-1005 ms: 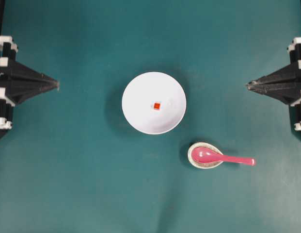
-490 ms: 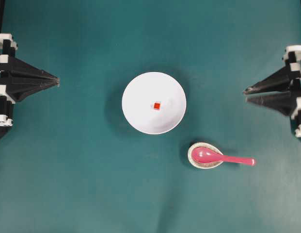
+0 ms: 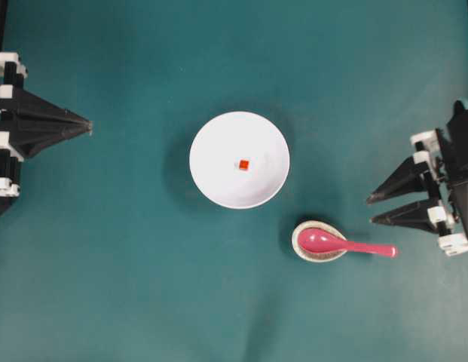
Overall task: Grip the spoon and scoop the red block from the bowl with right arm.
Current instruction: 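Move the right gripper toward the pink spoon handle in the small dish, then close the right gripper on the pink spoon handle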
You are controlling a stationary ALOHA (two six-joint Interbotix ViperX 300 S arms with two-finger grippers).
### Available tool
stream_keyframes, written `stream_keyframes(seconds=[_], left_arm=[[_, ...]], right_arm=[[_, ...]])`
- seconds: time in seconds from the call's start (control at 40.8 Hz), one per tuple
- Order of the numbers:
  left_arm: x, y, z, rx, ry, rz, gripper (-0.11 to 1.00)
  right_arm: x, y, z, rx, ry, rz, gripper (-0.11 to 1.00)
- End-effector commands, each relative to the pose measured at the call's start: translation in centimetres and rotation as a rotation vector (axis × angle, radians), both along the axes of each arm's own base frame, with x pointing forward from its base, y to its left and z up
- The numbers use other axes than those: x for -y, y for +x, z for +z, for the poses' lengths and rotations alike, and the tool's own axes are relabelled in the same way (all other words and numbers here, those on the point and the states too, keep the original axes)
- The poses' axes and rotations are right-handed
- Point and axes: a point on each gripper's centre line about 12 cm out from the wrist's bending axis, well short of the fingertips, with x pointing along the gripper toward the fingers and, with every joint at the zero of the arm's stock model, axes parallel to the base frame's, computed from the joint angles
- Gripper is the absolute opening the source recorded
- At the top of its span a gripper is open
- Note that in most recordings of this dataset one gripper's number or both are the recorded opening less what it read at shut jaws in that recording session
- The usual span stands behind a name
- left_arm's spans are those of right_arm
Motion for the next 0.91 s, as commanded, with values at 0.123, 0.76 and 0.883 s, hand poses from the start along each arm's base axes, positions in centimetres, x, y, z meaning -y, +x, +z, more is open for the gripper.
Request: stream_keyframes(seconds=[0.123,0.76,0.883], left_arm=[[0.0,0.2,1.1,0.027,0.004,0.001,0.0],[-0.1,0.2,0.9,0.011,0.003,0.003,0.0],[-0.1,0.2,0.8,0.006,0.003,0.003,0.0]], right_arm=[[-1.1,0.3,-0.8,0.11,0.093,-0.028,0.46],[-4.8,-1.4,-8.3,-0.024,0.16,-0.194,0.46],[-5.6,-1.1,-8.6,-0.038,0.151,-0.198,0.45]])
